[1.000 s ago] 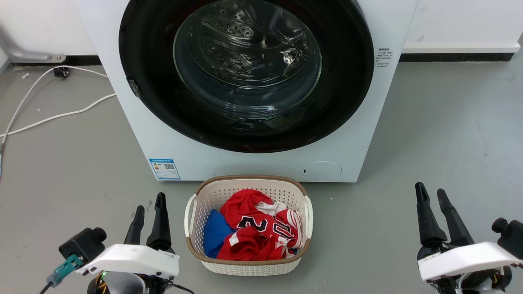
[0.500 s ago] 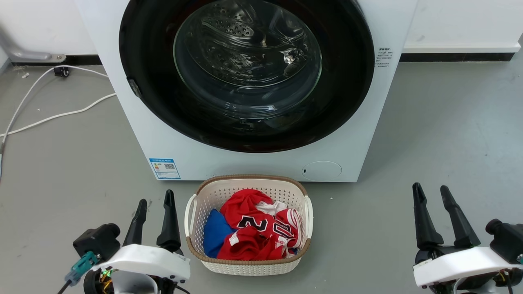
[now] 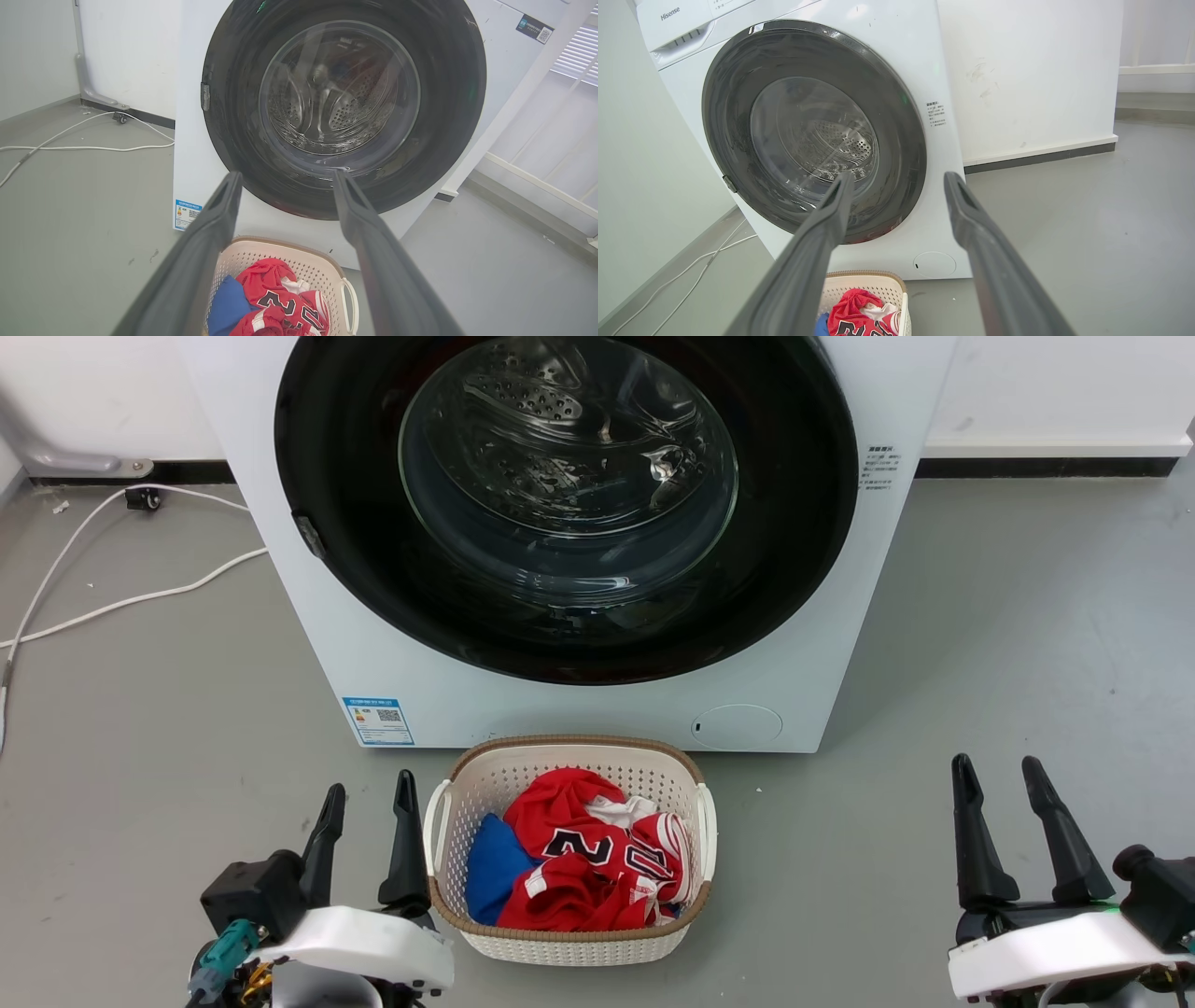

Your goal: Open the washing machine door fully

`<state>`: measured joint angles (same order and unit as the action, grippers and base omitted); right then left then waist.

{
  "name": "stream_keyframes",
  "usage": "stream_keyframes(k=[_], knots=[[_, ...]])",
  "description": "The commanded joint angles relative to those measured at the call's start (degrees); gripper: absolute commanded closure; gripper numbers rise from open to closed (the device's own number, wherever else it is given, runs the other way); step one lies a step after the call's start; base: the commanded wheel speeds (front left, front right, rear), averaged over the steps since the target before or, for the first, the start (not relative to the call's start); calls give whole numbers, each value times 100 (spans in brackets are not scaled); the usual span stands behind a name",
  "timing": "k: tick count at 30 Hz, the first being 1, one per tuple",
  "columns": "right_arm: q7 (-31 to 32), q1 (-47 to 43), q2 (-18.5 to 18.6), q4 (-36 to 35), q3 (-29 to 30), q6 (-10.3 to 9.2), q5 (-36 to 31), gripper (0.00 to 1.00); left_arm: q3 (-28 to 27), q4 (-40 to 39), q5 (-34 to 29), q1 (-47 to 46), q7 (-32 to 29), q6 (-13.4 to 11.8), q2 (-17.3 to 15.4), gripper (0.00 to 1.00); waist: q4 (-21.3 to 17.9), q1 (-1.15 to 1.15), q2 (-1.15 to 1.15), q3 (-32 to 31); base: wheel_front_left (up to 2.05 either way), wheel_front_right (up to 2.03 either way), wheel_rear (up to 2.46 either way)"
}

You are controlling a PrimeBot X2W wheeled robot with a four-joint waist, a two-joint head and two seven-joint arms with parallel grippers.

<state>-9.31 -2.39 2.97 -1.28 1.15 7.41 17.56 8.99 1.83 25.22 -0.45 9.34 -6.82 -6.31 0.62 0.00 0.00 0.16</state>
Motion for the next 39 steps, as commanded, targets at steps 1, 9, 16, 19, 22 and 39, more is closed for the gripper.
stream_keyframes(k=[1,9,16,19,22,39], knots=[[-46,-3,-3,-82,-6,11,-127,0,21,-75,-112,-6,40,-28,-14,0,0,0,0,-1,0,0,0],[-158,-82,-5,-171,-41,12,-270,0,61,-51,-482,69,151,13,43,0,-1,0,0,3,0,0,0],[-244,-130,-6,-262,-51,12,-307,0,-1,-49,-764,109,240,95,121,0,6,0,0,1,0,0,0],[-285,-161,-7,-254,-31,12,-386,0,-76,-52,-806,145,272,172,190,0,11,0,0,0,0,0,0],[-314,-184,-9,-248,-23,12,-421,0,-139,-23,-869,198,312,252,239,0,8,0,0,1,0,0,0],[-525,-350,-12,-21,-80,7,-583,0,-272,167,-1547,346,520,441,345,0,7,0,0,1,0,0,0]])
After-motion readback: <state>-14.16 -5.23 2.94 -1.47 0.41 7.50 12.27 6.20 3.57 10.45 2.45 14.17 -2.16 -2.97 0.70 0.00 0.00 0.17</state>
